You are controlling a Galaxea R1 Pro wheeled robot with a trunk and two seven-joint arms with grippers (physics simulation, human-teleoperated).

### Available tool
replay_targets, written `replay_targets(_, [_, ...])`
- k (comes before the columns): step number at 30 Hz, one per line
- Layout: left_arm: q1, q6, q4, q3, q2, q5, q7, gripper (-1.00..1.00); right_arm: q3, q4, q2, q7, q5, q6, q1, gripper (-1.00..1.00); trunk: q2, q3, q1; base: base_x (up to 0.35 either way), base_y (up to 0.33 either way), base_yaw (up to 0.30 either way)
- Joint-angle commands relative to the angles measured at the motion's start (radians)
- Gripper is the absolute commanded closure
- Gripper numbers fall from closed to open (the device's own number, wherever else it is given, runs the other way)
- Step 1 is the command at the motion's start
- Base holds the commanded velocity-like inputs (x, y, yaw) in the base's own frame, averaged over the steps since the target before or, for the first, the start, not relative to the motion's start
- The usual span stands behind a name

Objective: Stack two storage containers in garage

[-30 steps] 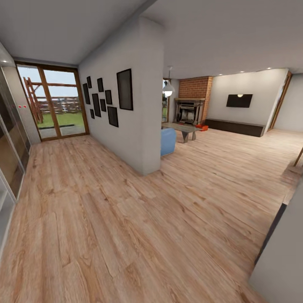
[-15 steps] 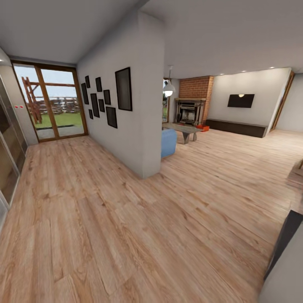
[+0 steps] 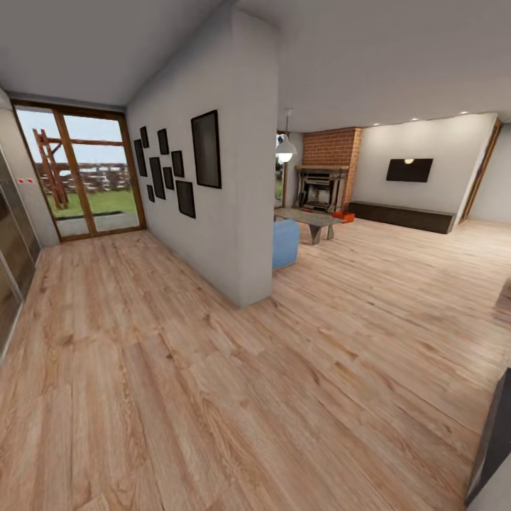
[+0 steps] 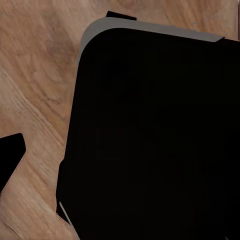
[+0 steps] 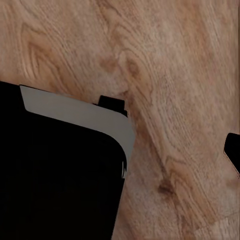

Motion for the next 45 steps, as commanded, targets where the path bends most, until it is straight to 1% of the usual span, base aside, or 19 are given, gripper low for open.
replay_targets(1, [0.0,-0.001,-0.001,0.001,0.0,0.005,0.001,-1.0,0.006,0.003,0.001,0.003,-0.011,-0.006,-0.001,-1.0,0.0,-0.001,0.001,0.314,0.0,0.0])
replay_targets(6, [0.0,-0.001,-0.001,0.001,0.0,0.005,0.001,-1.0,0.001,0.003,0.0,0.004,-0.016,-0.004,-0.001,-1.0,0.0,-0.001,0.001,0.317,0.0,-0.135])
replay_targets(19, [0.0,-0.001,-0.001,0.001,0.0,0.005,0.001,-1.0,0.001,0.003,-0.001,0.005,-0.018,-0.004,-0.001,-1.0,0.0,-0.001,0.001,0.321,0.028,-0.241])
replay_targets(45, [0.0,0.0,-0.001,0.001,0.0,0.005,0.001,-1.0,0.007,0.003,-0.001,0.005,-0.011,-0.003,-0.001,-1.0,0.0,-0.001,0.001,0.304,0.205,-0.252])
